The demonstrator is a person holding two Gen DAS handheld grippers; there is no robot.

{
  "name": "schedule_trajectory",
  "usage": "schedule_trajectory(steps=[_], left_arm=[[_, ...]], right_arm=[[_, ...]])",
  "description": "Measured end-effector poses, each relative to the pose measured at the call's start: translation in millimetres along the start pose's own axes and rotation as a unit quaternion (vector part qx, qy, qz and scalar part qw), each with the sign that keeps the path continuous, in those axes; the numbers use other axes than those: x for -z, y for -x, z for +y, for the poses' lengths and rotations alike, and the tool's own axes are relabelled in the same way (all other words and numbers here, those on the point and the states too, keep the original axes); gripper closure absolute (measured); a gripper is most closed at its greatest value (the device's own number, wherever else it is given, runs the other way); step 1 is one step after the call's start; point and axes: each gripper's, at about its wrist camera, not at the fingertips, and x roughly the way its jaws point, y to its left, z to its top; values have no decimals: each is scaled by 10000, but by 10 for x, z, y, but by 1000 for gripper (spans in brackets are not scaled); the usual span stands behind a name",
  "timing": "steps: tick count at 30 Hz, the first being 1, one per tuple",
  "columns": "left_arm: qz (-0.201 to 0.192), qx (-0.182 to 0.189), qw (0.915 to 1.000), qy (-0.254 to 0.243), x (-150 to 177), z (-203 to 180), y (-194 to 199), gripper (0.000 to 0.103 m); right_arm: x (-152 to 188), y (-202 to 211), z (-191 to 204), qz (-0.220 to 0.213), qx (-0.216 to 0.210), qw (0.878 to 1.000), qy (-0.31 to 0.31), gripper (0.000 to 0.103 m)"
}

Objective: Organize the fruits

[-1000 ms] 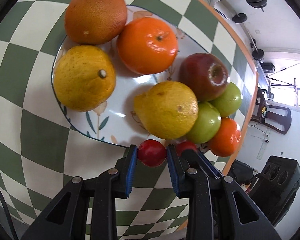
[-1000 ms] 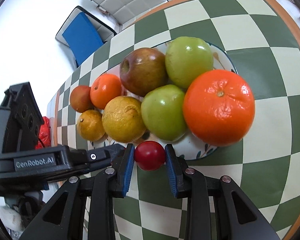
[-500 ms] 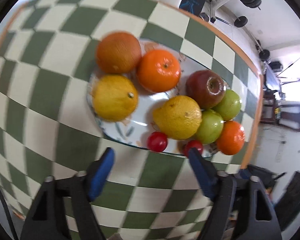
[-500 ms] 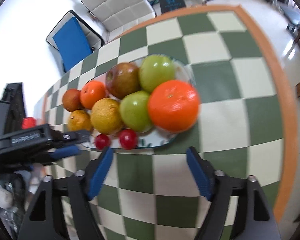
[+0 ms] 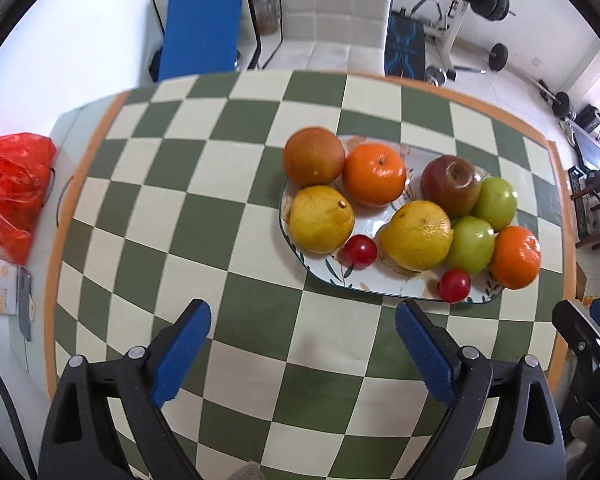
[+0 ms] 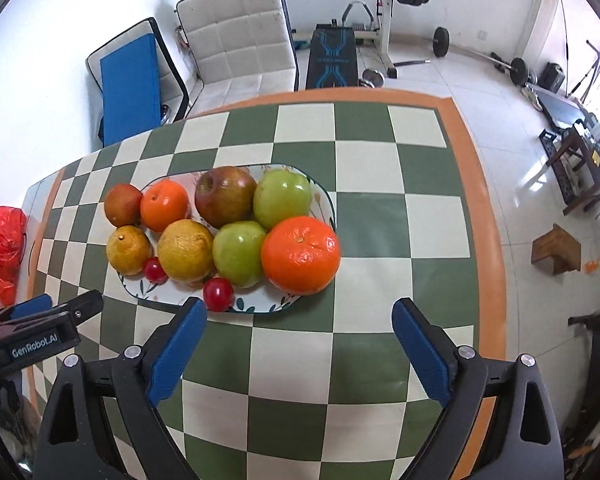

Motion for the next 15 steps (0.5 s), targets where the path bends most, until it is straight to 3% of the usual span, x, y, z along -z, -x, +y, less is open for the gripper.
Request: schedule_trajectory(steps=[9,15], left_arm=[[-636,56,9978,-187,235,29,749,8],[-1171,112,9925,-342,494,62,1422,8]], right_arm=[[230,598,76,-336,32,9994,38,7],[514,1313,110,-794,8,9968,31,7]])
